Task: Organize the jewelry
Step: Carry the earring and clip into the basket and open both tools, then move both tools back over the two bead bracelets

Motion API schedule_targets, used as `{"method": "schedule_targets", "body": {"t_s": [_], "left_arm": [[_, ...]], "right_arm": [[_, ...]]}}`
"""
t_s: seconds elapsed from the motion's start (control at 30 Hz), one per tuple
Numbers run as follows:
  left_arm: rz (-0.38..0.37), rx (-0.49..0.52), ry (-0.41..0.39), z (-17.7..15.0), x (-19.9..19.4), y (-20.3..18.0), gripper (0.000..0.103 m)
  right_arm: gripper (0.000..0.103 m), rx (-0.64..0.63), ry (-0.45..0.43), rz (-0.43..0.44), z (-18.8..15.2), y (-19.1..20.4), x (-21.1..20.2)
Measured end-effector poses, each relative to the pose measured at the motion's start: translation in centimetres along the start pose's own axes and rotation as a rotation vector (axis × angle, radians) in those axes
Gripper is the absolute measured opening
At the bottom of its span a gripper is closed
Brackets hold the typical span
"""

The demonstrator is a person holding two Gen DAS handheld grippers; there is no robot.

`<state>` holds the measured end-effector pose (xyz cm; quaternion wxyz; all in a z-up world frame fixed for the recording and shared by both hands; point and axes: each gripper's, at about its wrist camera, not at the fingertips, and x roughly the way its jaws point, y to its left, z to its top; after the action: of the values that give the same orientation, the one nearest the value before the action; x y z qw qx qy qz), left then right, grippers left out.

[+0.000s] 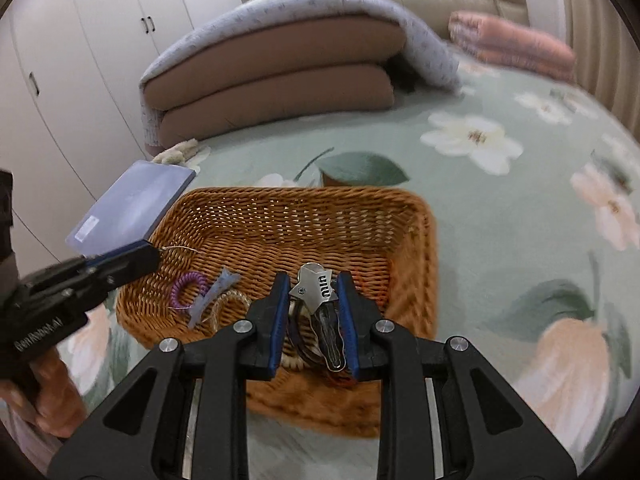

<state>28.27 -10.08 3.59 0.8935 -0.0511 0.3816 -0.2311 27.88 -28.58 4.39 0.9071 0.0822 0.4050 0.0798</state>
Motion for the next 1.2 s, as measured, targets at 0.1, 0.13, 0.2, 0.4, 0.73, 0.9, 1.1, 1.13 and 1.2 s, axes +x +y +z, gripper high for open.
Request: {"method": "schedule_targets", "body": {"t_s": [0.1, 0.13, 0.2, 0.4, 0.73, 0.9, 1.1, 1.13, 1.2], "left_arm": [[0.012, -0.010, 0.016, 0.0, 0.7, 0.6, 0.017], [0.013, -0.006, 0.016, 0.0, 0.7, 0.7, 0.030], [0.018, -0.006, 0.003, -0.3, 0.3, 1.0, 0.056], [-0.025, -0.028, -0.027, -1.0, -2.4, 2.0, 0.059], [-0.064, -0.046, -0.088, -6.5, -11.2, 4.5, 0.071], [-0.047, -0.091, -0.073, -10.7, -14.1, 6.7, 0.071], [0.002, -0.174, -0.037, -15.0, -15.5, 9.9, 0.071], [0.004, -0.181, -0.028, -15.5, -15.5, 10.2, 0.071], [0.021, -0.182, -0.005, -16.5, -15.0, 10.4, 0.071]], "right_arm": [[0.024, 0.048, 0.026, 0.052, 0.3, -0.6, 1.3], [0.028, 0.056, 0.026, 0.056, 0.1, -0.7, 1.3], [0.038, 0.072, 0.016, 0.054, -0.1, -1.0, 1.2], [0.052, 0.090, 0.010, 0.063, -1.2, -1.3, -0.3], [0.091, -0.139, -0.047, -0.056, -8.0, 4.3, -7.2], [0.091, -0.199, -0.025, -0.036, -11.4, 6.6, -8.7], [0.091, -0.281, 0.007, -0.044, -14.5, 8.9, -8.6], [0.091, -0.294, 0.010, -0.048, -15.0, 9.1, -8.5], [0.091, -0.321, 0.027, -0.066, -16.2, 9.7, -7.7]]}}
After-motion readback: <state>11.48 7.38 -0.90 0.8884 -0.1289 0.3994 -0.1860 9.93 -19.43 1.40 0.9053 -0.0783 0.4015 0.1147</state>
